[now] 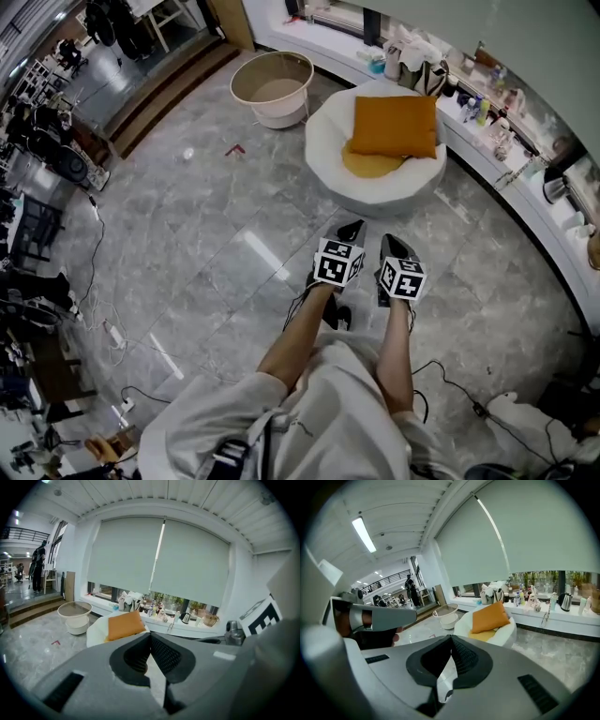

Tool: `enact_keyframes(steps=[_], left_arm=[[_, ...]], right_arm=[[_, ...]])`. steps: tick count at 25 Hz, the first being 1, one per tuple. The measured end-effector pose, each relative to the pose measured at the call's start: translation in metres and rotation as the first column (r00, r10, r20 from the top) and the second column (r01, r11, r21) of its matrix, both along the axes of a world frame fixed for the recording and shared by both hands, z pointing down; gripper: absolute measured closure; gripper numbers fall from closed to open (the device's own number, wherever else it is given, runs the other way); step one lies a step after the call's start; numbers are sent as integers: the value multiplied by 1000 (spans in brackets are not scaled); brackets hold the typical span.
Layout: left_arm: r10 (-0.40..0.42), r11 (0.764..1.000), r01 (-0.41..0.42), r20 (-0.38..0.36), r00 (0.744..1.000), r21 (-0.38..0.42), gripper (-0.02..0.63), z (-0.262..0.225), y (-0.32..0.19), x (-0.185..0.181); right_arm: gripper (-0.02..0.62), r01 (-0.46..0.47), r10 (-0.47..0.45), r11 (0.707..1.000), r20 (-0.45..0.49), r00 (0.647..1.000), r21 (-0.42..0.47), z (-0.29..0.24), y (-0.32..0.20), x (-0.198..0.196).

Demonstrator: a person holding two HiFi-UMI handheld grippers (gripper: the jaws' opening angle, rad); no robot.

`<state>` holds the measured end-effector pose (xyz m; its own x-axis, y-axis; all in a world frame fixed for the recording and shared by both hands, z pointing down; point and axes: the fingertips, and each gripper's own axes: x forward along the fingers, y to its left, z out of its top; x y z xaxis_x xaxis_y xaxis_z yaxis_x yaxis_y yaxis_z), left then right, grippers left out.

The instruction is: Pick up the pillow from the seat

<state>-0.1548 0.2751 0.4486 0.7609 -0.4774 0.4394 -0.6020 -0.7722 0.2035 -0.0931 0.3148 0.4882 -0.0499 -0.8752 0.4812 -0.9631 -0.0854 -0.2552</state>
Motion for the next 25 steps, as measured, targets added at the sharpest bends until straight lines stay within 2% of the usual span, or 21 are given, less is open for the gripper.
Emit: enact_keyframes(steps=[5,13,18,22,25], left_arm=[[25,1000,-25,31,999,4,597,9,-20,8],[20,1000,-20,-19,1000,-17,597,7,-66,49],[30,999,-30,-5,1000,-25,597,2,-107,59],[18,999,-18,-12,1000,-41,597,-3,-146,63],[40,998,-41,-10,999,-53,597,0,-167,77]], right_arm=[[588,-1,1,1000,-29,1000,-22,8,-17,9],[588,-7,4,999,-75,997,-36,8,-60,47],[588,-43,41,998,-47,998,-52,6,-98,68],[588,-44,40,997,-54,998,-64,3,-130,74],[588,-49,45,996,-54,998,-74,4,-152,81]])
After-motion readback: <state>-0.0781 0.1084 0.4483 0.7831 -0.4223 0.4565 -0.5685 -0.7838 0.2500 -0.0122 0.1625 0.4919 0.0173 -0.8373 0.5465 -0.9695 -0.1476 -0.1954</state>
